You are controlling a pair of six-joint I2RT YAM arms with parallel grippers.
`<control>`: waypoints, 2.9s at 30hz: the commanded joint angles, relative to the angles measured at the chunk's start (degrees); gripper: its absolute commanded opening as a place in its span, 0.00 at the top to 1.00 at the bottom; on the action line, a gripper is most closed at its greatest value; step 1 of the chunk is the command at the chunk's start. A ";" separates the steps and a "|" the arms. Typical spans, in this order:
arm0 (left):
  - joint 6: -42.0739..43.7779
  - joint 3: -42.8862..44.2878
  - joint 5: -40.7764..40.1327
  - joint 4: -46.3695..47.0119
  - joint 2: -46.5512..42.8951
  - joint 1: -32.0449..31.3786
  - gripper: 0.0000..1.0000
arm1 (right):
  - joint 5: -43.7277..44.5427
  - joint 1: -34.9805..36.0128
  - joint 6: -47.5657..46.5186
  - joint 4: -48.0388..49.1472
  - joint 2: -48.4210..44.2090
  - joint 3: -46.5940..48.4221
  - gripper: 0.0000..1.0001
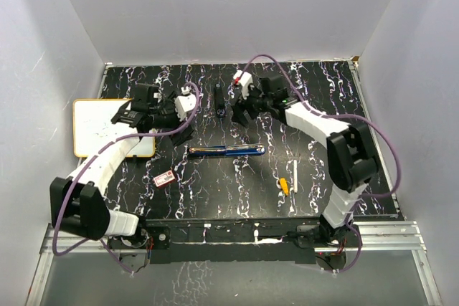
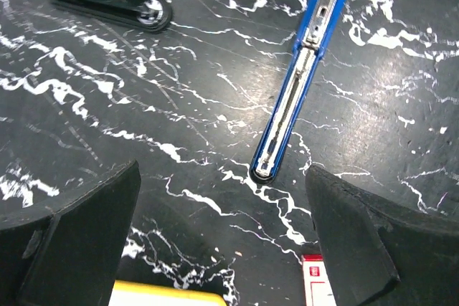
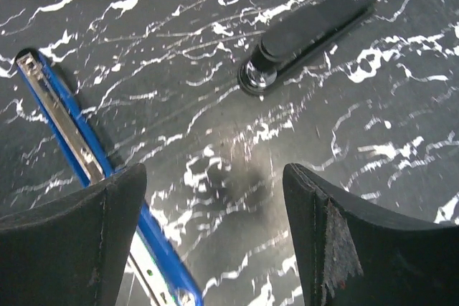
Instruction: Load the staples into the stapler
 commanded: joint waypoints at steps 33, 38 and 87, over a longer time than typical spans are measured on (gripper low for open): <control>-20.47 -3.20 -23.22 0.28 -10.35 1.35 0.03 | 4.30 6.15 -15.33 -11.75 5.51 -2.86 0.18; -20.49 -4.19 -22.77 1.26 -11.37 1.36 0.03 | 4.16 6.11 -14.14 -12.56 4.38 -4.90 0.28; -19.08 -1.10 -23.78 0.69 -6.11 1.36 0.03 | 21.22 -4.28 9.02 -8.46 -8.77 -20.32 0.92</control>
